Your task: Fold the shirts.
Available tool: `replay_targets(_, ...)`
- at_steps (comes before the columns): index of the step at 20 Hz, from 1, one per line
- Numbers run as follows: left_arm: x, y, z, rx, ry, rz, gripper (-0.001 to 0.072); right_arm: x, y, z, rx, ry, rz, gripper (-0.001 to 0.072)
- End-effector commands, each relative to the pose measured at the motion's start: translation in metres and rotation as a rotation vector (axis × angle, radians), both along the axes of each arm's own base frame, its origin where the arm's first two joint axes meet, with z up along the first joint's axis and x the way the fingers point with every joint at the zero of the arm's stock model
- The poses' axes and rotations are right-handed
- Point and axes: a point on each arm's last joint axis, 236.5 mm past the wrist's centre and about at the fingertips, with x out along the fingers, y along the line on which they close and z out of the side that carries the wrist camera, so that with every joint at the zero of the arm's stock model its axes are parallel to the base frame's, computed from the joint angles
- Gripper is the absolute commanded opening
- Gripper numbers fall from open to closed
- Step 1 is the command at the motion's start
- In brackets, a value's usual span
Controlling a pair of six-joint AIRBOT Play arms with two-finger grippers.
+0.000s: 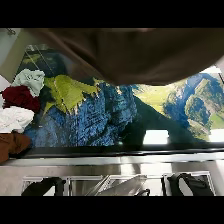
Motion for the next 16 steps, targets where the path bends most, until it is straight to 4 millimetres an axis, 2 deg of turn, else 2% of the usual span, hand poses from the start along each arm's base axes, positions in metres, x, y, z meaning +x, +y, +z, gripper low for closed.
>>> replay_targets(1, -0.073, 0.051, 0.052, -0.04, -0.171, 0.2, 0.0018, -0.084, -0.02, 0.051, -0.107, -0.245, -0.225, 0.0019)
replay_targets(3, -0.069, 0.075, 0.04, -0.011, -0.155, 0.33, 0.0018, -0.081, -0.024, 0.044, -0.118, -0.212, -0.244, 0.0018)
replay_targets(5, -0.042, 0.091, 0.008, 0.019, -0.063, 0.406, 0.0018, -0.056, -0.025, 0.023, -0.122, -0.109, -0.211, 0.0019)
replay_targets(7, 0.006, 0.105, -0.045, 0.041, 0.1, 0.443, 0.0018, -0.017, -0.022, -0.013, -0.105, 0.046, -0.135, 0.0019)
replay_targets(8, 0.034, 0.109, -0.08, 0.056, 0.2, 0.441, 0.0018, 0.004, -0.019, -0.036, -0.086, 0.133, -0.088, 0.0019)
replay_targets(9, 0.063, 0.107, -0.121, 0.085, 0.302, 0.418, 0.0018, 0.029, -0.02, -0.065, -0.053, 0.232, -0.047, 0.0018)
replay_targets(11, 0.115, 0.092, -0.211, 0.161, 0.492, 0.344, 0.0019, 0.078, -0.028, -0.137, 0.016, 0.428, -0.008, 0.0019)
replay_targets(12, 0.14, 0.085, -0.261, 0.201, 0.576, 0.318, 0.0018, 0.102, -0.037, -0.179, 0.063, 0.522, -0.019, 0.0019)
replay_targets(14, 0.186, 0.079, -0.355, 0.25, 0.721, 0.321, 0.0018, 0.148, -0.061, -0.278, 0.17, 0.691, -0.088, 0.0019)
replay_targets(16, 0.22, 0.077, -0.442, 0.283, 0.862, 0.325, 0.0019, 0.178, -0.083, -0.367, 0.257, 0.825, -0.175, 0.0019)
